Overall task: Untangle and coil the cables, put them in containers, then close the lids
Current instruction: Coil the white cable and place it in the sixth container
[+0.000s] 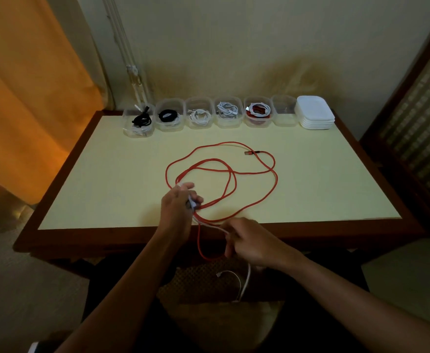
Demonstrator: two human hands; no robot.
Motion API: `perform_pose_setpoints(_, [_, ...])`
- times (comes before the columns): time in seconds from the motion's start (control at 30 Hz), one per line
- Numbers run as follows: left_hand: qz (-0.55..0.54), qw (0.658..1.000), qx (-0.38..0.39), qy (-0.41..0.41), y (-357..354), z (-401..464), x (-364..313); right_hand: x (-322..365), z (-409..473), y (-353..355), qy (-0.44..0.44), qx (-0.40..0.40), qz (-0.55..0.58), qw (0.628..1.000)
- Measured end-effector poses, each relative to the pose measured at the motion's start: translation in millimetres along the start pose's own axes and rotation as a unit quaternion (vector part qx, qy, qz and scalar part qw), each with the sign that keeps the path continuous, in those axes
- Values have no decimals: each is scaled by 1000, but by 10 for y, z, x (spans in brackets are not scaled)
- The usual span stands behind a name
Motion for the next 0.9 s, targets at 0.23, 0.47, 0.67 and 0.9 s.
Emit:
perform_pose_setpoints(0.23, [200,947,252,25,-347,-215,157,322,143,501,150,-198,-129,960])
perform_pose_setpoints(0.47, [-18,905,399,148,-356,-305,205,248,185,781,118,-249,-154,949])
perform_pose_setpoints(0.67, [-67,899,401,161,-298,-301,160,115,295,642,188,-158,-81,966])
perform_pose_setpoints(0.9, [-231,876,390,165,-405,-453,4,41,282,485,236,-197,-63,949])
Point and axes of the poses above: each hand's wrist, its own z-axis towards the middle knuckle, its own y-axis out of the back of the hand, x = y × z, the point moved 6 cm from there along z, towards the middle knuckle, and after that the axes turned 12 degrees about y, right-handed, at the moved point
